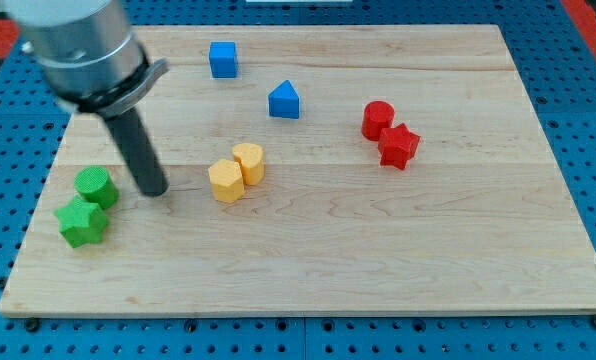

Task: Adjust the green circle and blue triangle diagonal to each other

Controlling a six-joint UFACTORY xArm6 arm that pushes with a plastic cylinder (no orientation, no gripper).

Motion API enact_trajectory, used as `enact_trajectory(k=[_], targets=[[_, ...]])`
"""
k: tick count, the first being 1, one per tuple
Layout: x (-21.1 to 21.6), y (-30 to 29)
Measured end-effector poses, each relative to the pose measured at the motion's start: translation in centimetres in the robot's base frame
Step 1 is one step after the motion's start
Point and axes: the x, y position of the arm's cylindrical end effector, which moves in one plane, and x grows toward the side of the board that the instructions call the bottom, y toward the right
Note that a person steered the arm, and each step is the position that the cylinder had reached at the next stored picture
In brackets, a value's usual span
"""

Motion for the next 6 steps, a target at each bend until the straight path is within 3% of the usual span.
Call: enact_trajectory(k=[1, 2, 4, 6], targets=[[-1.7, -2.1], [-0.2, -4.9], [-2.8, -3.4], [-7.3, 15.8]])
